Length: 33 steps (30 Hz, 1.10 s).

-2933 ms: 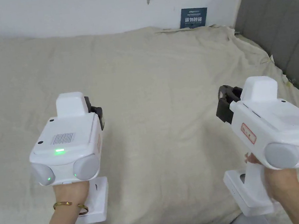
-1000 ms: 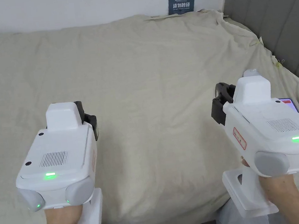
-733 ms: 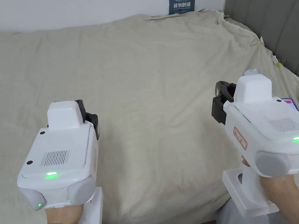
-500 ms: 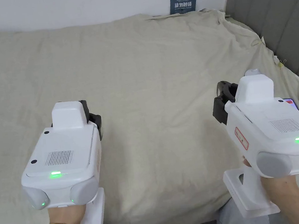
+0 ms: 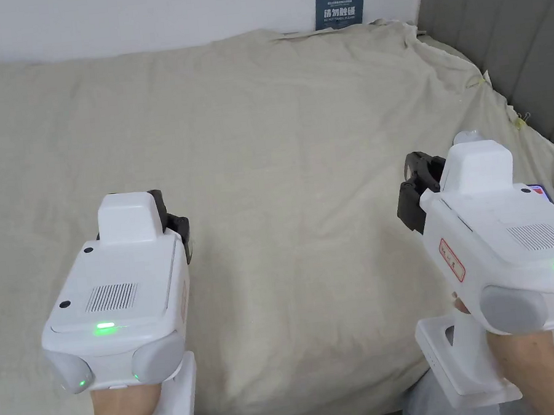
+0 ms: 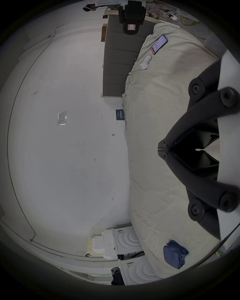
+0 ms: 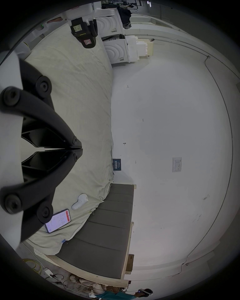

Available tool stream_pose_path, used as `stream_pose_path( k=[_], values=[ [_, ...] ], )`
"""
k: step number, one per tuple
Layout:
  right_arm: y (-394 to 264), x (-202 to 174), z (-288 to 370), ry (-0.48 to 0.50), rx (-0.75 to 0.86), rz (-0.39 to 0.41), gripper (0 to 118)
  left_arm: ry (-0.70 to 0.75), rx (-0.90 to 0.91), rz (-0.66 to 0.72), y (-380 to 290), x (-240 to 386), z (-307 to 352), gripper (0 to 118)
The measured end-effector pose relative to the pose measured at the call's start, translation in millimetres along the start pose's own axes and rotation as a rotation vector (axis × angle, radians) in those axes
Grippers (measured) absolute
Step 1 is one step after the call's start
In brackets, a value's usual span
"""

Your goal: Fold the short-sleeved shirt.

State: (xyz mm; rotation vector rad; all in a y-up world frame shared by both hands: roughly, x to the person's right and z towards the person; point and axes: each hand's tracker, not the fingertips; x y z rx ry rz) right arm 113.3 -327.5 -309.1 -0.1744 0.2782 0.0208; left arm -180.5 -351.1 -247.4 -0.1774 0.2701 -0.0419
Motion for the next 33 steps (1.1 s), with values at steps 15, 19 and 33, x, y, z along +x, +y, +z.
stream_pose_path(
  k=[15,19,33],
  values=[
    [2.3,-7.9,5.7,-0.001,0.008,0.018,0,-0.011,0.004,-0.012,-1.4,3.0,1.0,0],
    [3.5,-9.5,7.0,0.0,0.009,0.016,0,-0.012,0.004,-0.01,-1.2,4.0,1.4,0],
    [3.7,-11.6,9.8,0.004,0.011,0.013,0,-0.009,0.0,0.0,-2.1,4.4,3.2,0]
  ],
)
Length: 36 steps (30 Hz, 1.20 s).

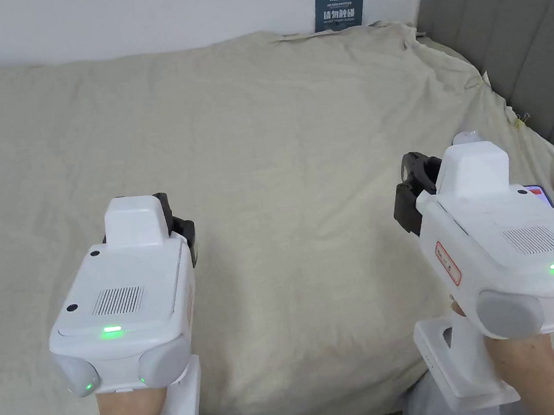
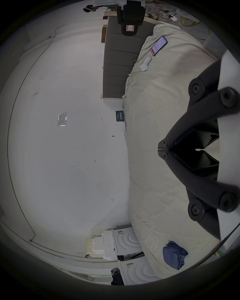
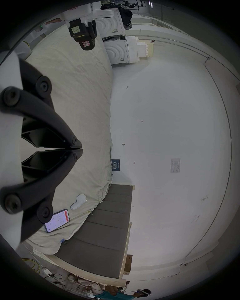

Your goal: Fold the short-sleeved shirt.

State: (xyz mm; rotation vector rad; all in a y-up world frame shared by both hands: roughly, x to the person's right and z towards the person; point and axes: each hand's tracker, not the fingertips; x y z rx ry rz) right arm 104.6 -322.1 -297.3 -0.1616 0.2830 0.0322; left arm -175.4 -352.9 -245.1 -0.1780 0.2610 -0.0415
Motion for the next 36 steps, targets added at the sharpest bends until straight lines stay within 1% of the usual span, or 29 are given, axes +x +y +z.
stream_pose_path(
  k=[36],
  values=[
    [-1.5,5.4,-0.3,-0.007,-0.001,-0.004,0,0.0,0.008,0.0,1.6,0.9,-0.2,0]
  ],
)
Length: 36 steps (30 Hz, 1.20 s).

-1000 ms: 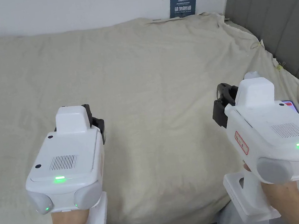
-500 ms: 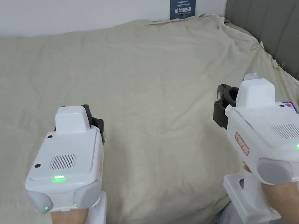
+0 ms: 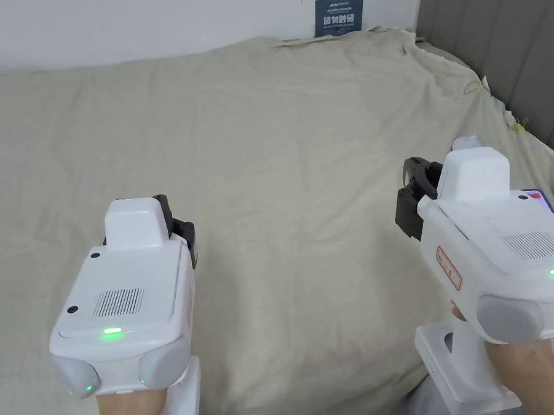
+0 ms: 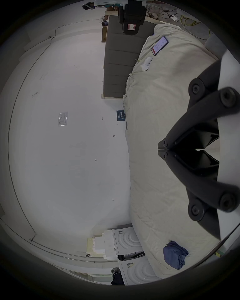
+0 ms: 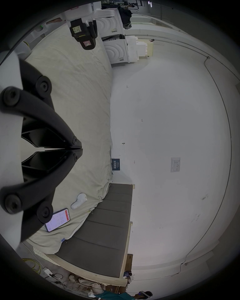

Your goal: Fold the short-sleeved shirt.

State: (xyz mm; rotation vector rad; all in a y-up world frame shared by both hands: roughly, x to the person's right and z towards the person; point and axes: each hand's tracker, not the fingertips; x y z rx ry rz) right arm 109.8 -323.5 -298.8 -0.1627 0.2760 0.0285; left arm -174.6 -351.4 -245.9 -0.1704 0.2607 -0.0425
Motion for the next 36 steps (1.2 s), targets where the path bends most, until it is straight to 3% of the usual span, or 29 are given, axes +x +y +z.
stream_pose_path(
  k=[6,7,8,10,11,12,18,24,30,33,36],
  values=[
    [-0.8,-0.9,-1.1,0.007,-0.006,-0.005,0,-0.002,0.001,0.013,0.0,0.5,0.2,0],
    [0.2,-1.1,-1.2,0.011,-0.012,-0.014,3,0.003,0.003,0.019,-0.1,0.3,0.6,7],
    [2.5,-0.7,-1.8,0.029,-0.034,-0.03,17,0.003,0.007,0.031,-0.1,-0.2,1.2,19],
    [9.6,-1.5,-2.7,0.062,-0.099,-0.077,88,-0.001,-0.008,0.069,1.2,-3.7,0.5,81],
    [12.6,-0.6,-5.1,0.061,-0.134,-0.099,110,-0.003,-0.024,0.09,1.8,-5.2,-0.8,107],
    [15.9,-0.4,-7.1,0.055,-0.167,-0.124,117,0.005,-0.04,0.109,2.8,-6.6,-2.5,118],
    [38.1,1.1,-10.1,0.003,-0.338,-0.228,117,0.01,-0.109,0.183,-11.9,-13.5,15.7,118],
    [53.4,-14.4,-4.4,-0.068,-0.525,-0.21,117,0.167,-0.238,0.086,-64.6,-29.9,4.3,118],
    [42.8,-25.4,-20.0,-0.01,-0.617,-0.075,117,0.213,-0.375,0.014,-120.3,-43.8,4.4,118],
    [33.3,-26.1,-32.5,-0.079,-0.676,-0.135,117,0.226,-0.43,0.044,-136.9,-46.9,4.4,118],
    [25.8,-28.8,-28.1,-0.051,-0.595,-0.129,117,0.237,-0.411,0.036,-131.0,-48.4,-2.4,118]
  ],
)
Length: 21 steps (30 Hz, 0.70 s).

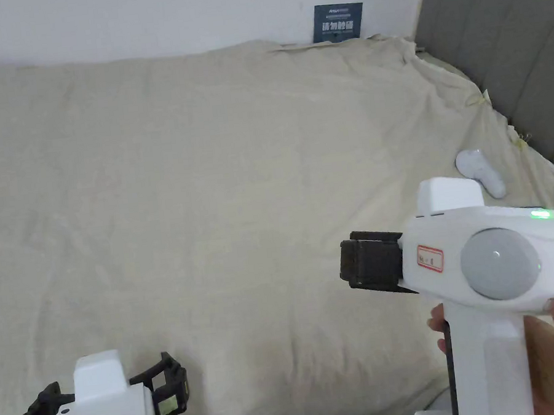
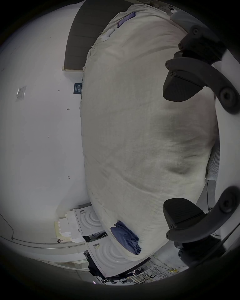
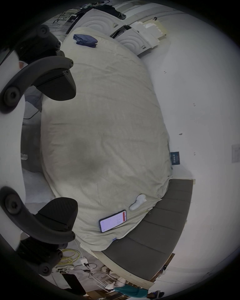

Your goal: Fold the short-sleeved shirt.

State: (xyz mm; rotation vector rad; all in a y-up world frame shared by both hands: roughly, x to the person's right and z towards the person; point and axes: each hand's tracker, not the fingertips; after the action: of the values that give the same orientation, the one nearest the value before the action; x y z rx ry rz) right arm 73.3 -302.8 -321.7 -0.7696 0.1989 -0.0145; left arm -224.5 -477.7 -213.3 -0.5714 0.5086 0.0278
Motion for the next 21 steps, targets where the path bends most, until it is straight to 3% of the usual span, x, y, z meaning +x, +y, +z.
stream_pose_path(
  k=[3,6,7,8,11,14,17,21],
  values=[
    [-19.3,4.0,-2.1,0.008,0.012,-0.031,117,0.004,-0.008,0.013,0.2,-1.7,0.7,118],
    [-43.9,19.6,-21.3,0.056,-0.013,0.036,117,-0.008,-0.015,0.03,1.7,-4.7,-2.5,118],
    [-47.8,26.5,-35.6,-0.025,-0.099,0.072,117,-0.008,-0.018,0.031,1.2,-6.1,-2.2,118],
    [-52.9,33.3,-49.1,-0.036,-0.114,0.115,117,-0.009,-0.022,0.035,1.8,-6.5,-3.7,118],
    [-83.3,39.7,-62.2,-0.153,0.016,0.091,117,-0.019,-0.032,0.042,1.1,-7.8,-4.0,118],
    [-112.4,42.9,-81.9,-0.363,0.048,0.159,117,-0.031,-0.034,0.044,3.1,-7.8,-4.4,118],
    [-136.5,46.3,-82.2,-0.327,0.062,0.064,117,-0.03,-0.016,0.065,3.4,-9.9,-0.4,118],
    [-138.8,43.1,-75.9,-0.291,0.081,0.091,117,-0.019,-0.002,0.074,2.1,-12.6,2.0,118]
  ],
)
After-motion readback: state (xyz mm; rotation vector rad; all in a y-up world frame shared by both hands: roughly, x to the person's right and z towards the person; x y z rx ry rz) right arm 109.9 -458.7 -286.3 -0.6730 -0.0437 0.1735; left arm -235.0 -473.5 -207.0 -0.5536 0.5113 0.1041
